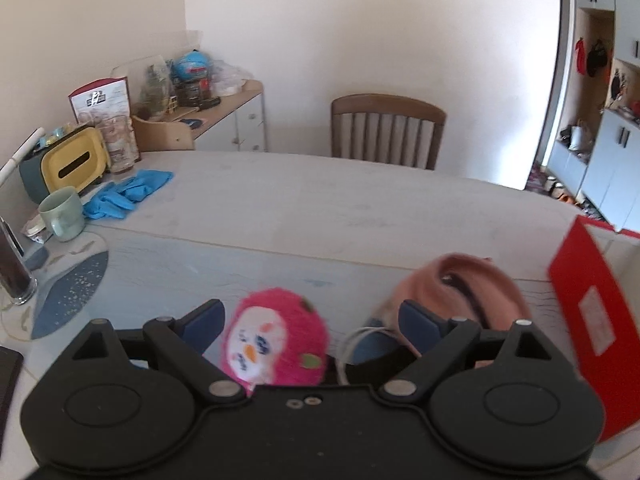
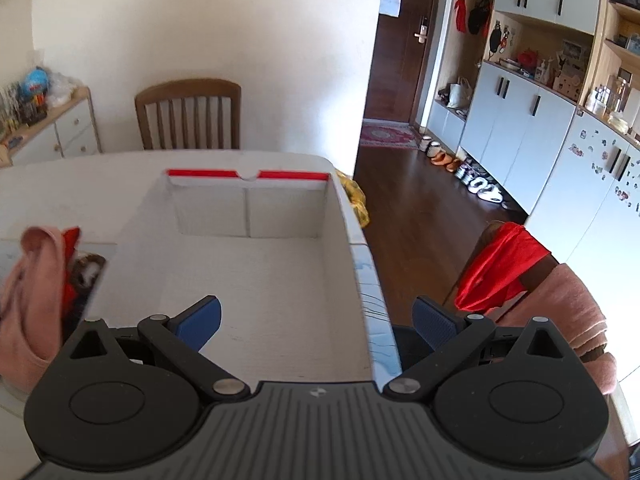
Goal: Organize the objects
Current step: 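Move the left gripper to the pink plush toy while the right gripper rests on the box divider, then close the left gripper on the pink plush toy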
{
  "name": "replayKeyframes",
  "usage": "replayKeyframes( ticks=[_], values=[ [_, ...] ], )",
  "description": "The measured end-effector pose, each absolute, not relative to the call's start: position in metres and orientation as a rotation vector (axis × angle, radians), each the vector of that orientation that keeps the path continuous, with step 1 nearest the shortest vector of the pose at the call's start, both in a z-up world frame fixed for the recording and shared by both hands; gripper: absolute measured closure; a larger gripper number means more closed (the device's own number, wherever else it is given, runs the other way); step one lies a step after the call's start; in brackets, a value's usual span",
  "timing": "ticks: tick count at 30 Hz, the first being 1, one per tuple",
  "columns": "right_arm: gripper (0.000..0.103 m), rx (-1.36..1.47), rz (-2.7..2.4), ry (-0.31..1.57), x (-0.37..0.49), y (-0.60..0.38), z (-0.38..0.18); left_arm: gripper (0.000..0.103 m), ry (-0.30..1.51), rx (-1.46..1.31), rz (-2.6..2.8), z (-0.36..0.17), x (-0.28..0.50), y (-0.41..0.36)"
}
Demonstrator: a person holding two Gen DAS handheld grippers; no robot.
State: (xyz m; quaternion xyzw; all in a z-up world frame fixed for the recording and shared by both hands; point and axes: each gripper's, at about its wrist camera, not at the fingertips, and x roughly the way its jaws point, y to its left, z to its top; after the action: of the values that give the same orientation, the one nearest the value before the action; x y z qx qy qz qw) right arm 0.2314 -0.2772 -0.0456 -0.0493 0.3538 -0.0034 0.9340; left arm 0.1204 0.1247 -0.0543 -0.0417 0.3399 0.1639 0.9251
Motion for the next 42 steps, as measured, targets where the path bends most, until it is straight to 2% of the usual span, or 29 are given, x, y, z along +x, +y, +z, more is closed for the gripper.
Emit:
replayKeyframes(
  ticks=[6, 19, 25, 29, 37, 42],
  values=[
    [0.003, -0.106, -0.021, 0.763, 0.252, -0.300, -0.064, 0.009, 0.749, -0.080, 0.372, -0.075, 0.130, 0.146],
    [0.024, -0.084, -0.028, 0.876, 0.279, -0.312, -0.088, 0.009, 0.818, -0.138, 0.345, -0.105, 0.153, 0.173],
    [0.040, -0.069, -0.025, 0.917, 0.284, -0.316, -0.095, 0.011, 0.834, -0.161, 0.309, -0.114, 0.159, 0.171],
    [0.059, -0.057, -0.022, 0.935, 0.285, -0.318, -0.098, 0.024, 0.832, -0.173, 0.286, -0.114, 0.161, 0.171],
    [0.082, -0.056, -0.006, 0.935, 0.283, -0.320, -0.096, 0.033, 0.823, -0.177, 0.289, -0.112, 0.159, 0.169],
    [0.091, -0.065, 0.012, 0.937, 0.281, -0.317, -0.093, 0.039, 0.818, -0.178, 0.295, -0.110, 0.157, 0.168]
  ],
)
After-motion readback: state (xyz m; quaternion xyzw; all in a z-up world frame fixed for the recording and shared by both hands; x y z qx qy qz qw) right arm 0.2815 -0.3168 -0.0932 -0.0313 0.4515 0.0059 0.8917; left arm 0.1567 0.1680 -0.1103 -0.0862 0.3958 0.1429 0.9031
